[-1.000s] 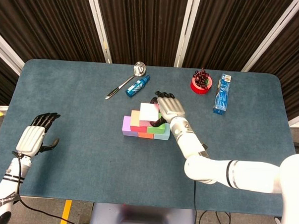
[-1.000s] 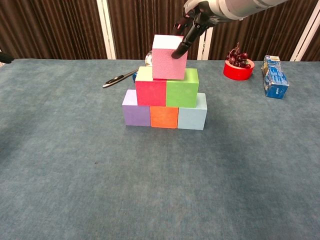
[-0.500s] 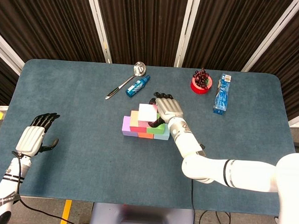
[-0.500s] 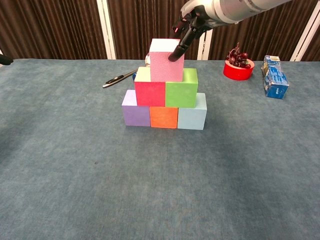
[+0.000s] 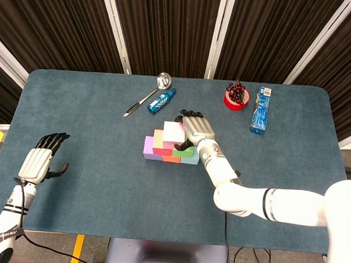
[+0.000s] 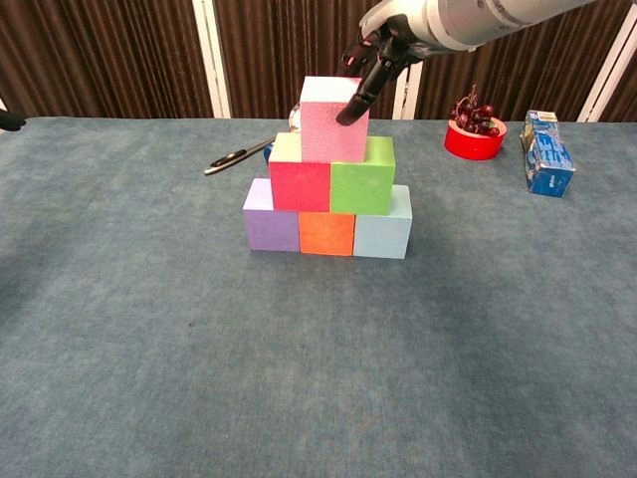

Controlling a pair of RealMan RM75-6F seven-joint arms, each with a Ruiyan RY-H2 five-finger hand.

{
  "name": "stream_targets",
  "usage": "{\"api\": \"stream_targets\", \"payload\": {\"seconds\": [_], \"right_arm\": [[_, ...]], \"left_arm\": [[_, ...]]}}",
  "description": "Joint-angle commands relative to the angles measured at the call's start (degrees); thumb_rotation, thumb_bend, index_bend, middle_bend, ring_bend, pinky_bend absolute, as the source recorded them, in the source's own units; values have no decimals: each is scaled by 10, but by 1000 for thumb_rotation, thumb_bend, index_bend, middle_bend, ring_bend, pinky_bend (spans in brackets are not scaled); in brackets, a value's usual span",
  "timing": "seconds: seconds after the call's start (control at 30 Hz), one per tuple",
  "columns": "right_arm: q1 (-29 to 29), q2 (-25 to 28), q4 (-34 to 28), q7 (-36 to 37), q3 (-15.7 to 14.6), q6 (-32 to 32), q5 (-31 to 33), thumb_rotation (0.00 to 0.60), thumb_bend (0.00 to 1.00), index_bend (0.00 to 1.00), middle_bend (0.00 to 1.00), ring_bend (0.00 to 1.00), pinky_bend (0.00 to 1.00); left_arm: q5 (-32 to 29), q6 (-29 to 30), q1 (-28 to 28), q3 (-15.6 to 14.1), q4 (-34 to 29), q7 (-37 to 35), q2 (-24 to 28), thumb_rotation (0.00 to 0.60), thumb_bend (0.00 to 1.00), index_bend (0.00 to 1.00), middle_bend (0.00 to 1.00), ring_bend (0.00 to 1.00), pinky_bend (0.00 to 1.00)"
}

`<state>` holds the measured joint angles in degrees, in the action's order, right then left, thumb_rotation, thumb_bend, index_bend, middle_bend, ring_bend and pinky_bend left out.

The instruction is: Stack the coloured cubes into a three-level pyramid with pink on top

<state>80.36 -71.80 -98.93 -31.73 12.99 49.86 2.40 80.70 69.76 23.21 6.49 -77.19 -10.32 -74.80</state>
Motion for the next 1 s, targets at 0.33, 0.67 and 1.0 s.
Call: {"api": "stream_targets", "payload": {"seconds": [0.33, 0.67, 1.0], "right_arm": [[-11, 12, -17, 0, 1, -5, -14, 600, 363, 182, 132, 0, 0], [-95, 96, -114, 60, -3, 36, -124, 600, 344, 86, 107, 0, 0], [-411, 172, -141, 285, -130, 211, -568, 600, 344, 146, 113, 0, 24]], "left_arm": [[1, 0, 1, 1, -2, 3, 2, 600, 370, 102, 71, 63, 93], [-3, 16, -6, 8, -18, 13, 22, 600, 372, 97, 71, 57, 92], [-8, 74, -48, 5, -26, 37, 49, 600, 367, 125, 99, 77, 92]]}}
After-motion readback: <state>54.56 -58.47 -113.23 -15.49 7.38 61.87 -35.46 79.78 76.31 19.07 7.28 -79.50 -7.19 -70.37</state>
